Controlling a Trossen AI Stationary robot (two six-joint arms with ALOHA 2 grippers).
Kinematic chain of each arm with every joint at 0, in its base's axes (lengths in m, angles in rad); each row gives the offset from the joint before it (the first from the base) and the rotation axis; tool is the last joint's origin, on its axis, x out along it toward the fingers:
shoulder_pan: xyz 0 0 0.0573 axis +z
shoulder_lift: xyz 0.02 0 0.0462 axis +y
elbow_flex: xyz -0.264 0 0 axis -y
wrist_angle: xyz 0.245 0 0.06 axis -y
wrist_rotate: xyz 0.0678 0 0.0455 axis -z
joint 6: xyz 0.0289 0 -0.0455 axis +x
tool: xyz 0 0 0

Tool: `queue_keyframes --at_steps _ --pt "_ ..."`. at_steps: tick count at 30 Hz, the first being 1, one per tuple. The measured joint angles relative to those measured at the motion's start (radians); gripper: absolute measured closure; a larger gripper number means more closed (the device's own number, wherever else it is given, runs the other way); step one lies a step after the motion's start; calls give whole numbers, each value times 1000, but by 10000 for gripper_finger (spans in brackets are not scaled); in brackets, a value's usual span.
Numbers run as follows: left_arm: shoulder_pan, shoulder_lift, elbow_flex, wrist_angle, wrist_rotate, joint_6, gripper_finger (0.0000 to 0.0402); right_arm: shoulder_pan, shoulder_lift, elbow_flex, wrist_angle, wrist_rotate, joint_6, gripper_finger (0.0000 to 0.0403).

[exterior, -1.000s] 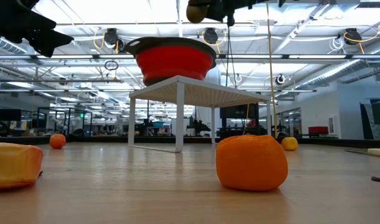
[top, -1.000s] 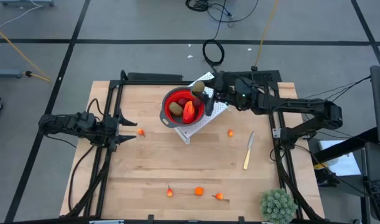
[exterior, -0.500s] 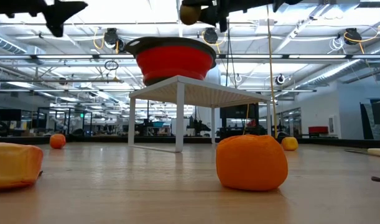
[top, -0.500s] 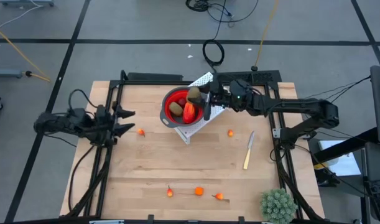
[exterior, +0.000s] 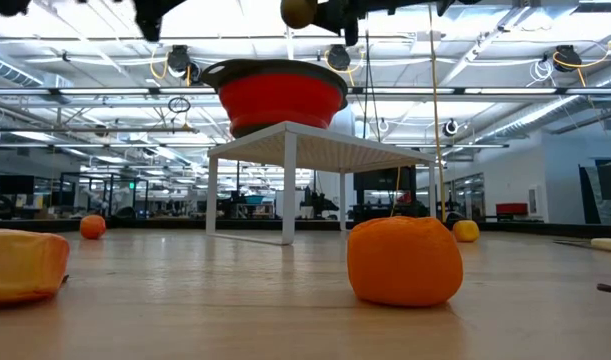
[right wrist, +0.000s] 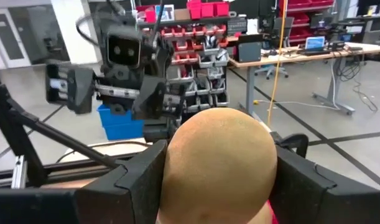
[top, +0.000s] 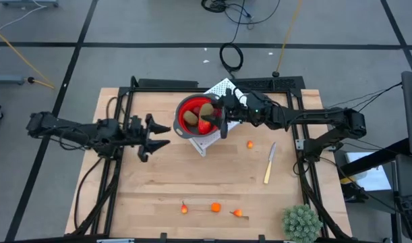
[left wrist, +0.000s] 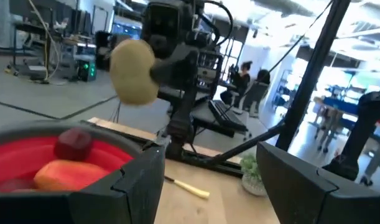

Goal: Pick & Place Fruit
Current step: Put the kiwi into the red strainer bowl on the shelf

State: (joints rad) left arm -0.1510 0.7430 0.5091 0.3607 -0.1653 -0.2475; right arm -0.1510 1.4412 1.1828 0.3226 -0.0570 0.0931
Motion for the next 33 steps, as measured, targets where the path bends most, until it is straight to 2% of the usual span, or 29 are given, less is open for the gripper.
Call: queue_keyframes --at_steps 4,13,19,23,28,33 --pt "33 113 115 -72 42 23 149 19 -1 0 2 0 0 174" --pt "140 302 386 -386 119 54 149 63 -1 0 -3 -1 0 178" --pt "205 373 542 -521 170 186 149 81 -1 0 -6 -1 -4 177" --pt "236 391 602 -545 165 354 149 81 -1 0 -7 0 -7 179" --pt "253 390 615 -498 156 563 149 81 -1 0 2 2 -16 176" --pt "253 390 615 -442 155 586 149 81 -1 0 2 3 -27 179"
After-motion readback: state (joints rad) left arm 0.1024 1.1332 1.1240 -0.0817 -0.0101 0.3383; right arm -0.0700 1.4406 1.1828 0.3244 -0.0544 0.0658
